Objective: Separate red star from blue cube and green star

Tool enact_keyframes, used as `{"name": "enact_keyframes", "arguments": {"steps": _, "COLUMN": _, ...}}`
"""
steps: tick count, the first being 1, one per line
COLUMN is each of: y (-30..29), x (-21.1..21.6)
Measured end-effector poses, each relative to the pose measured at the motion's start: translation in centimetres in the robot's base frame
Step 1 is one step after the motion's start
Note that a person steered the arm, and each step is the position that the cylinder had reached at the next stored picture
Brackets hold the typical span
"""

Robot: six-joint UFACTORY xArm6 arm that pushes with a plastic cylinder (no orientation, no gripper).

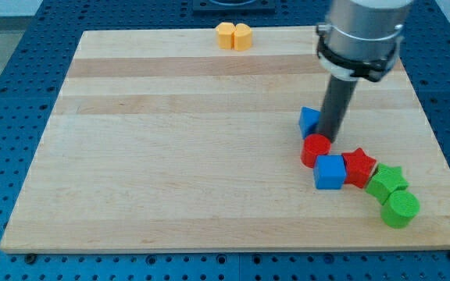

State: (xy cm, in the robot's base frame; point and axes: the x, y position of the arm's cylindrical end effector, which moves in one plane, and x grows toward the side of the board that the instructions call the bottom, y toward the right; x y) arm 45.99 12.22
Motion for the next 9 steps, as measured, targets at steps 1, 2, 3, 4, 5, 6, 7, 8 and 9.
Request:
{"name": "enact_keyframes", "arguments": {"steps": 1, "y": -2.6, "x": -1.2}}
{"name": "enact_keyframes", "arguments": {"steps": 2, "y": -4.8, "x": -2.1}}
{"name": "enact_keyframes", "arguments": {"steps": 3, "y": -7.3, "x": -1.8}}
{"name": "enact_keyframes", "arguments": {"steps": 4, "y": -10.0, "x": -0.7}}
{"name": "enact_keyframes", "arguments": {"steps": 5, "y": -10.5, "x": 2.0}}
{"name": "enact_keyframes", "arguments": {"steps": 6, "y": -10.5, "x": 5.5}}
{"name": "enact_keyframes", "arguments": {"steps": 7, "y": -9.5, "x": 8.6}}
{"name": "enact_keyframes", "arguments": {"steps": 8, "y": -6.7, "x": 10.9}}
{"name": "enact_keyframes", "arguments": {"steps": 9, "y": -2.6, "x": 11.2}}
